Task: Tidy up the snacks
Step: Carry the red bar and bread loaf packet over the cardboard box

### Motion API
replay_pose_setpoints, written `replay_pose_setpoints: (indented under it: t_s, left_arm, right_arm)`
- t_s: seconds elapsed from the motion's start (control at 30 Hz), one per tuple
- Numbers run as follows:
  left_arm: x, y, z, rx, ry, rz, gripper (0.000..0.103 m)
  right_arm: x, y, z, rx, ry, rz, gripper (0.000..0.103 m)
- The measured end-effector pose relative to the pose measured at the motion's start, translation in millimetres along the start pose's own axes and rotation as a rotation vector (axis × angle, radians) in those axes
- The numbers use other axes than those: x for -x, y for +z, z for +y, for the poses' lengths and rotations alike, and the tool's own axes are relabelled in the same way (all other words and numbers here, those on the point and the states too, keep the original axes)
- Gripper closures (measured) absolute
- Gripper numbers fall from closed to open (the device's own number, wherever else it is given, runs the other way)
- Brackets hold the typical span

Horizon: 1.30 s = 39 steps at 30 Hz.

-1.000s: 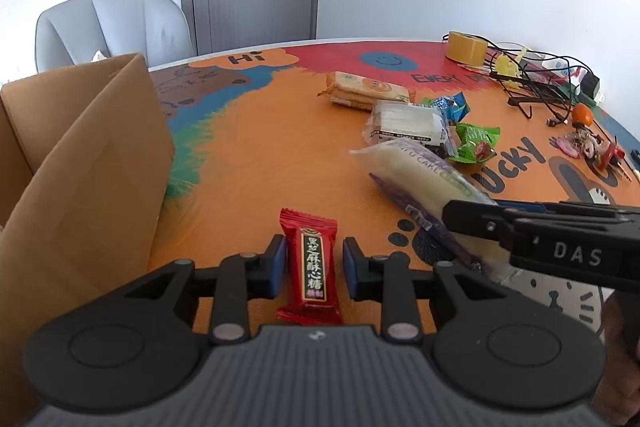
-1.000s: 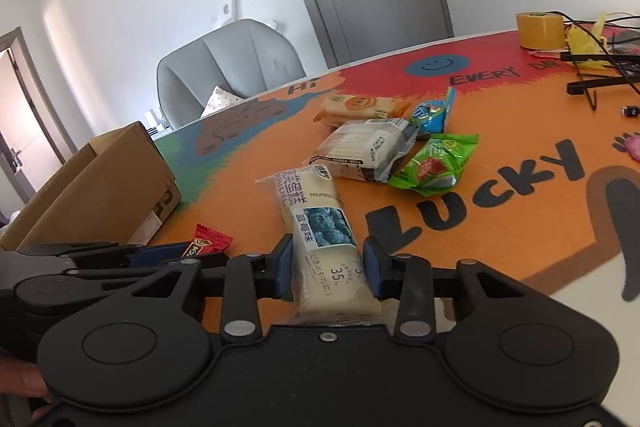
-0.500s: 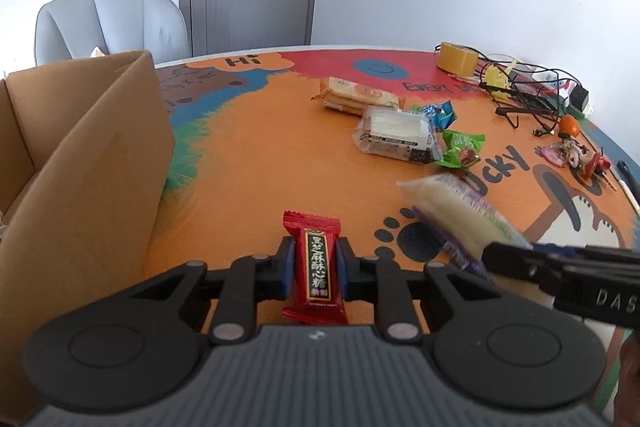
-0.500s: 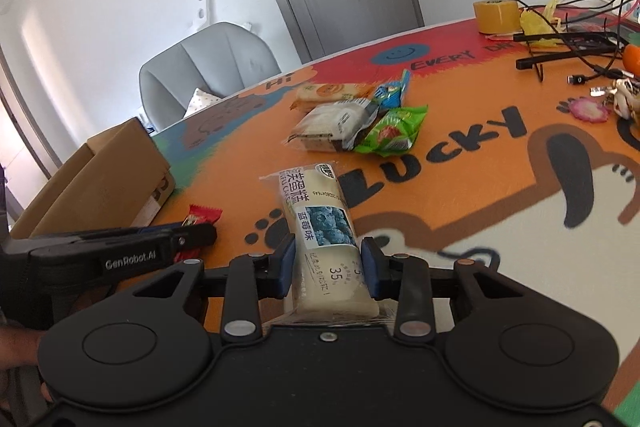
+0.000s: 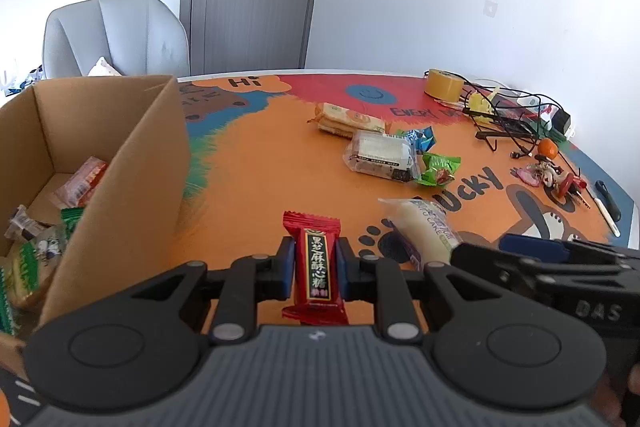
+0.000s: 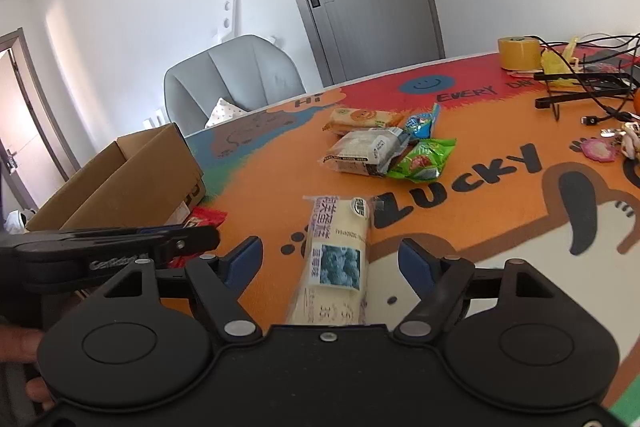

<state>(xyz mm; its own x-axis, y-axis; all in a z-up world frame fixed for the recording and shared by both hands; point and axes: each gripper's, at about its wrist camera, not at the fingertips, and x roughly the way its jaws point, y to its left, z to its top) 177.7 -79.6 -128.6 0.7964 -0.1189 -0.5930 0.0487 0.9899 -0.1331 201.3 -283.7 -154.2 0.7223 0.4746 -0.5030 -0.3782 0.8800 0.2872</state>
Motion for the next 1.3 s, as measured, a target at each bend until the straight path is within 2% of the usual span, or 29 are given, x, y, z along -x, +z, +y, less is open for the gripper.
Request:
replay_pose_setpoints:
  t_s: [0.3, 0.43, 0.5, 0.53, 0.57, 0.63, 0.93, 1.3]
  left_arm:
    - [11, -1, 8, 0.018, 0.02, -0.006, 0.083]
    - [11, 0, 11, 0.024, 0.024, -0.006, 0.083]
    - [12, 0, 12, 0.023, 0.019, -0.008, 0.083]
    - [12, -1, 12, 0.024, 0.017, -0.008, 0.083]
    - [12, -1, 13, 0.025, 0.012, -0.009, 0.083]
    - [13, -1, 14, 0.027, 0.008, -0.012, 0.083]
    - [38, 11, 14, 0.017, 0.001, -0.069, 0.083]
    - [72, 30, 23, 0.021, 0.014, -0.147, 0.083]
  right_arm:
    - [-23, 2, 2, 0.002, 0.0, 0.02, 0.028]
    - [-32, -4, 10, 0.027, -0.04, 0.077, 0.03]
    - [-30, -8, 10, 0.017, -0.055, 0.074, 0.036]
    - [-29, -8, 11, 0.027, -0.075, 0.077, 0.054]
    - [-29, -8, 14, 0.041, -0.098, 0.086, 0.067]
    - [-26, -5, 12, 0.019, -0.085, 0.099, 0.069]
    - [-8, 5, 22, 0.006, -0.069, 0.038, 0.071]
    - [7, 31, 48, 0.003, -0.008, -0.04, 0.071]
